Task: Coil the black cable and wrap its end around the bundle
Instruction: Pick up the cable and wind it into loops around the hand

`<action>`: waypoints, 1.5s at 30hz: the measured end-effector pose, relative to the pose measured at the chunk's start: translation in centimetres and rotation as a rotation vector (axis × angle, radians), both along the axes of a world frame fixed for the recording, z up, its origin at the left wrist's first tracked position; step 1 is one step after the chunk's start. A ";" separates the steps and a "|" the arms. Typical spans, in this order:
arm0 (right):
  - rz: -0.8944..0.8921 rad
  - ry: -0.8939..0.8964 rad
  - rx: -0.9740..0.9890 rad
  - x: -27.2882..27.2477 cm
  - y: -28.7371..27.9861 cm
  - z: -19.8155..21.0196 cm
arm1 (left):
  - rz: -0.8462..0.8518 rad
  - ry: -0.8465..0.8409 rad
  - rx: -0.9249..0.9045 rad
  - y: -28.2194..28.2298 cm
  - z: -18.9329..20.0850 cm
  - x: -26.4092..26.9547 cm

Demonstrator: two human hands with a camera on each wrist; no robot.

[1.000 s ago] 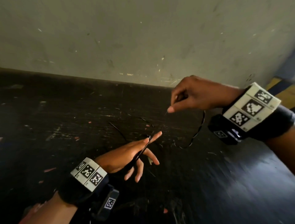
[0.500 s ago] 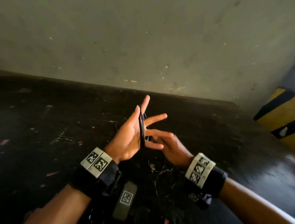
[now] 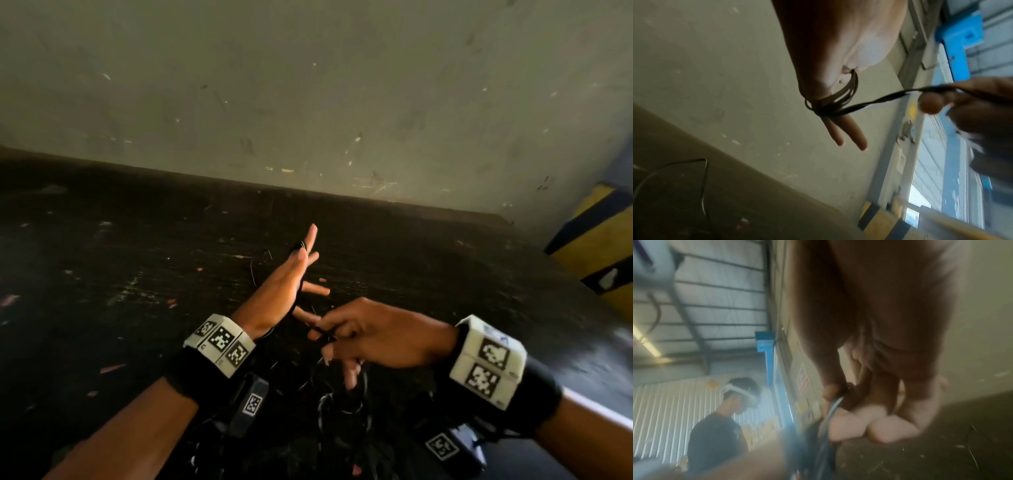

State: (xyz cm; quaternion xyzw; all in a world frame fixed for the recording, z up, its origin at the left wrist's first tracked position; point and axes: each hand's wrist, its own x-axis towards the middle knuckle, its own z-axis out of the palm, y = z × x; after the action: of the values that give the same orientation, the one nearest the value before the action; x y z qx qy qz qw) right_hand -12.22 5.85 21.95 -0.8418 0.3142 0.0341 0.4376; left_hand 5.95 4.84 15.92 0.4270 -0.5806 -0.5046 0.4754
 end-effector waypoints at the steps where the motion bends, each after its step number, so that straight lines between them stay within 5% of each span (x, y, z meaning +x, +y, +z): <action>1: -0.027 0.018 0.001 -0.3 -0.3 0.8 | -0.033 -0.074 0.019 0.3 -0.5 0.1; 6: 0.087 0.339 -0.426 -2.2 -2.9 5.7 | -0.246 -0.295 0.232 2.0 -1.7 0.6; 10: -0.050 0.226 -0.623 -3.5 -4.7 9.3 | -0.369 -0.289 0.334 3.1 -2.0 0.9; 14: -0.245 0.064 -0.514 -4.2 -6.0 9.7 | -0.367 -0.348 0.309 3.8 -2.2 0.6; 23: 0.000 0.097 -0.054 0.1 -2.4 -1.5 | -0.068 -0.168 0.136 2.4 0.1 0.3; 29: 0.070 -0.070 0.130 0.7 -0.9 -3.8 | 0.138 -0.231 -0.034 1.5 1.8 1.3; 35: 0.064 0.112 -0.153 -4.2 -5.0 -1.7 | 0.242 -0.287 -0.012 1.1 1.8 5.2; 40: -0.209 -0.096 -0.408 -6.2 -6.3 4.2 | 0.024 -0.333 0.123 1.5 0.1 3.9; 45: -0.289 -0.355 -0.573 -6.1 -6.5 8.3 | -0.274 -0.116 0.278 3.3 -0.4 0.2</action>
State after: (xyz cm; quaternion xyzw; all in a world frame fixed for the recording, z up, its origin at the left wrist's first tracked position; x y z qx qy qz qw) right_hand -18.36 -0.70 30.25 -0.8699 0.3460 -0.2639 0.2322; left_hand 6.18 8.12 15.54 0.4338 -0.5844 -0.6143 0.3048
